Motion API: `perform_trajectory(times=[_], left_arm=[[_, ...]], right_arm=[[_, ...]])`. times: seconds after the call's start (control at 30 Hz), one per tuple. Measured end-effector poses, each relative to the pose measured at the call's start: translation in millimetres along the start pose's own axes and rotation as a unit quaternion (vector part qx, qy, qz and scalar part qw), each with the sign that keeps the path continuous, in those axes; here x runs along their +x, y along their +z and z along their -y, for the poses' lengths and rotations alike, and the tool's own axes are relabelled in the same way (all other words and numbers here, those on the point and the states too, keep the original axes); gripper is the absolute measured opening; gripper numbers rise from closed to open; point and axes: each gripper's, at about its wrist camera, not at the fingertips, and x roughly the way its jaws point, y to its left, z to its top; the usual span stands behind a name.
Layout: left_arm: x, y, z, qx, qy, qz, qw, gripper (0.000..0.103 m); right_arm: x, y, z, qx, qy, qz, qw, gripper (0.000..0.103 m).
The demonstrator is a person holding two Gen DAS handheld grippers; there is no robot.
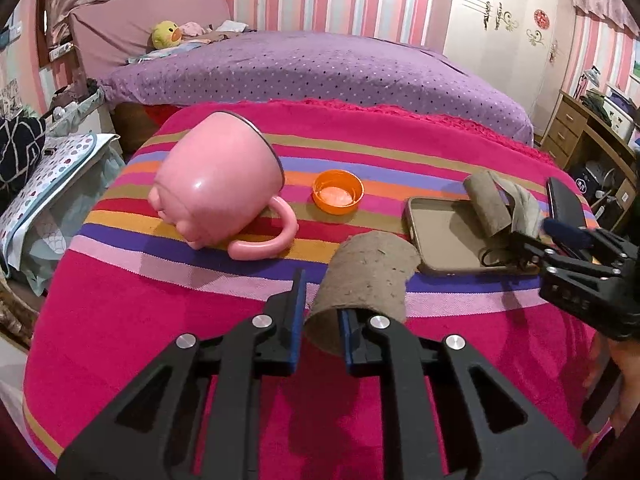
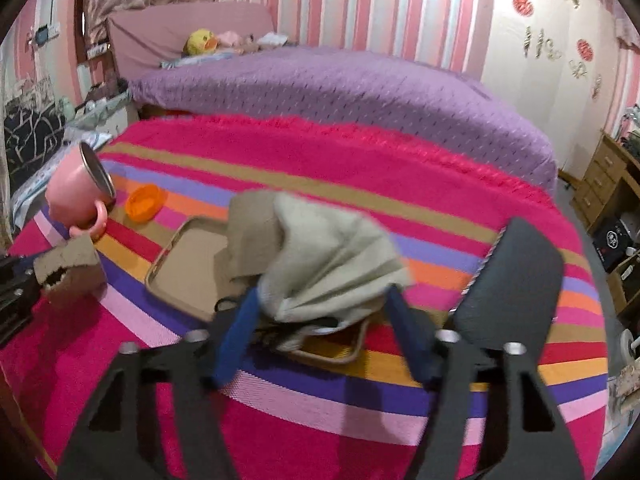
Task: Collect trash
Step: 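Grasp brown cardboard tube with left tool while right tool grasps grey cloth, then carry cardboard tube and grey cloth over the blue basket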
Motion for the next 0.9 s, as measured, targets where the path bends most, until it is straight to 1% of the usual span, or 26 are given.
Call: perform_trajectory(times=[0.03, 0.07, 0.13, 0.17, 0.23, 0.33, 0.63, 0.77, 0.83, 0.9], left_arm=[[-0.2, -0.7, 1.3, 0.001, 0.000, 0.000, 1.0000, 0.009], [-0.7, -0.6, 3.1, 0.001, 0.000, 0.001, 1.0000, 0.007], [-2.9, -0.5, 5.0, 0.001, 0.002, 0.005, 1.0000, 0.000], [-4.8, -0.3, 5.7, -0.001, -0.001, 0.007, 1.0000, 0.000], [-9.9, 0.3, 8.3, -0.002, -0.007, 0.012, 0.9999, 0.000], [-16.9, -0.9, 13.1, 0.006, -0.009, 0.022, 0.9997, 0.000], [-44.6, -11.8, 36.9, 0.031, -0.018, 0.037, 0.9987, 0.000], [-58.2, -19.9, 59.1, 0.051, -0.023, 0.044, 0.9975, 0.000], [-63.0, -24.6, 74.8, 0.056, -0.033, 0.042, 0.9970, 0.000], [-65.7, -29.2, 89.1, 0.066, -0.033, 0.041, 0.9964, 0.000]], right_arm=[[-0.8, -1.1, 1.0, 0.000, 0.004, 0.003, 1.000, 0.040], [-5.5, -1.2, 3.0, 0.000, 0.000, 0.015, 1.000, 0.029], [-13.9, -1.6, 7.3, -0.001, -0.010, 0.032, 0.999, 0.022], [-19.2, -2.5, 10.8, -0.001, -0.010, 0.039, 0.999, 0.020], [-30.6, -5.1, 18.2, -0.004, -0.017, 0.051, 0.999, 0.018], [-48.3, -8.9, 27.1, 0.000, -0.019, 0.062, 0.998, 0.018], [-113.2, -49.4, 75.9, 0.036, -0.041, 0.082, 0.995, 0.018], [-142.5, -74.6, 93.4, 0.035, -0.071, 0.086, 0.993, 0.018], [-154.1, -87.0, 103.3, 0.043, -0.077, 0.088, 0.992, 0.018], [-162.8, -97.3, 111.9, 0.046, -0.085, 0.088, 0.991, 0.018]])
